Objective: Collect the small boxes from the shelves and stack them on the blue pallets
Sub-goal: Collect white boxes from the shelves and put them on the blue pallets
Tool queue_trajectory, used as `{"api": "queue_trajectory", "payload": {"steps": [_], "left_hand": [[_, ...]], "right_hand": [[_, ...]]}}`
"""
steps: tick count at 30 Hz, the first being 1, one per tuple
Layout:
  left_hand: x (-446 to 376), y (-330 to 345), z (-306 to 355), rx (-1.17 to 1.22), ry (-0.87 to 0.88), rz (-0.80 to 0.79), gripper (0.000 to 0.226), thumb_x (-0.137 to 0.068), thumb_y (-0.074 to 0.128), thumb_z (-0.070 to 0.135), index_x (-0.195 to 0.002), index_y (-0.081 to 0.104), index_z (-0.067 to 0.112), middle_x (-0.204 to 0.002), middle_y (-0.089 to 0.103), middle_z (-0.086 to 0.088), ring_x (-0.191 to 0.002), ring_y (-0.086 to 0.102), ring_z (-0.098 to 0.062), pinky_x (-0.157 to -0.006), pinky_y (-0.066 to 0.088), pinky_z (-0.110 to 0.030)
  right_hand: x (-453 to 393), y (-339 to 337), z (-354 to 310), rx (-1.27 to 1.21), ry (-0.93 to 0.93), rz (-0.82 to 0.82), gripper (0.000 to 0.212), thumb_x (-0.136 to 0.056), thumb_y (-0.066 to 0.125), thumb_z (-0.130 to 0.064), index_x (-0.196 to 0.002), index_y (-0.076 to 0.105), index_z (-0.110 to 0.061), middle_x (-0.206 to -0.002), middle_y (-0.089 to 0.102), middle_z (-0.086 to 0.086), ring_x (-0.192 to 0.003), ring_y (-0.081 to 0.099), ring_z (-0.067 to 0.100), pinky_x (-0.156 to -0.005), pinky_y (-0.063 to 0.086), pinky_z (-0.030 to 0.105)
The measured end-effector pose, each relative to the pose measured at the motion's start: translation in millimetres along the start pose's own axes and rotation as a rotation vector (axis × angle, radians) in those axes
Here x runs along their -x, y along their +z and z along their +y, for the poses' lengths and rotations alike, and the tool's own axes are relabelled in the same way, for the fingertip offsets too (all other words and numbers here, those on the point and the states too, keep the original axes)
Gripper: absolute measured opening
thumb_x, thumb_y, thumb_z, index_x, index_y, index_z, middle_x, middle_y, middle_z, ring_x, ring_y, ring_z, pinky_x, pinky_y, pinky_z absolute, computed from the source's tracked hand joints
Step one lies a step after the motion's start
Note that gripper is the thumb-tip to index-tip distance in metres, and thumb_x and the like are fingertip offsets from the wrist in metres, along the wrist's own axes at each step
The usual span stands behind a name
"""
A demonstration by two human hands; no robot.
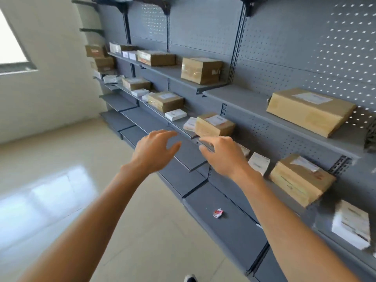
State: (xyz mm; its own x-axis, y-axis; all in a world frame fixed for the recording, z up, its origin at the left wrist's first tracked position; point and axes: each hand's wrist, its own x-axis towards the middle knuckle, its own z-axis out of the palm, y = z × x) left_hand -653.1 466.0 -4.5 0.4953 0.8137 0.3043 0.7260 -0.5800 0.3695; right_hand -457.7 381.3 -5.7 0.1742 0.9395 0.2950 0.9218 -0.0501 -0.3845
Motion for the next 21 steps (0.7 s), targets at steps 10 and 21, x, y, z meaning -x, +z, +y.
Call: {"api": "queue_trajectory", "payload": {"steps": [10, 21], "left_hand": [[-134.4, -8.4, -97.5, -0.070, -0.152, 0.106, 0.045, -0.095, 0.052, 0.054, -0.132, 0.062, 0.032, -0.132, 0.065, 0.005, -0.119, 0.059, -0.021, -0.093, 0.052, -0.043], [-257.5, -20.6, -210.8, -0.109, -0.265, 0.225, 0.047, -0.097, 0.054, 0.050, -0.139, 0.055, 0.030, -0.140, 0.059, 0.003, -0.129, 0.052, -0.023, -0.100, 0.047, -0.045]], "right_hand": [[-190.0, 60.7, -9.0, -0.108, -0.178, -0.051, 0.039, -0.099, 0.054, -0.039, -0.135, 0.061, -0.026, -0.134, 0.064, -0.002, -0.123, 0.058, 0.020, -0.100, 0.049, 0.038], [-375.1, 129.4, -47.4, -0.123, -0.317, -0.133, 0.039, -0.100, 0.053, -0.040, -0.135, 0.060, -0.027, -0.135, 0.064, -0.002, -0.123, 0.057, 0.020, -0.098, 0.050, 0.039]]}}
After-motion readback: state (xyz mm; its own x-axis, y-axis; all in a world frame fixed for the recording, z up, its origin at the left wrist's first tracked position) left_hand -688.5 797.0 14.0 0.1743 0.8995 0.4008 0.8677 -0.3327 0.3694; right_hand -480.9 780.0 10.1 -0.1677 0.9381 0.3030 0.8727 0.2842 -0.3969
